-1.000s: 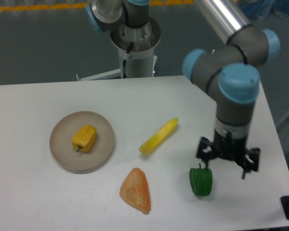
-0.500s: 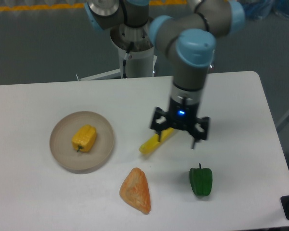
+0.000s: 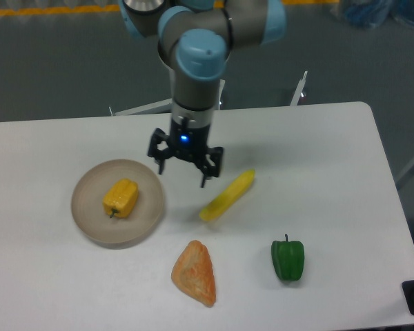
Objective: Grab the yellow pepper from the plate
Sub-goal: 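Move the open gripper over the plate above the yellow pepper, then lower the gripper onto the yellow pepper and close on it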
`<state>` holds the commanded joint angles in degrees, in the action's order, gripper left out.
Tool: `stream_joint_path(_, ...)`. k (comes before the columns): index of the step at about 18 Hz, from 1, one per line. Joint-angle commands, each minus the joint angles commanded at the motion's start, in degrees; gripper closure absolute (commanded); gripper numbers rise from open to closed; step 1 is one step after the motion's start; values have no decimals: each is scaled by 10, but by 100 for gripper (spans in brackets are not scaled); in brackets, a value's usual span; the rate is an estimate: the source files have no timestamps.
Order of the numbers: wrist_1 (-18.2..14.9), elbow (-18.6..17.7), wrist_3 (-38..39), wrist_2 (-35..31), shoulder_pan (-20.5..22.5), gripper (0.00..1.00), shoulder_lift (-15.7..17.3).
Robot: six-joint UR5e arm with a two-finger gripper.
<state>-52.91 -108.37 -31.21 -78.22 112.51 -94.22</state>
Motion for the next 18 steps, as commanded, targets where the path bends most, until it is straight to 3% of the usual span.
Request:
stream_joint_path(3,11,-2,26,-5,-38,0,-23)
stream_joint_path(6,51,-2,62,-22,-72,0,-53)
stream_joint_path(8,55,3,63,-43,-91,0,-72)
stream_joint_path(18,57,-1,60,-51,-114,0,-94)
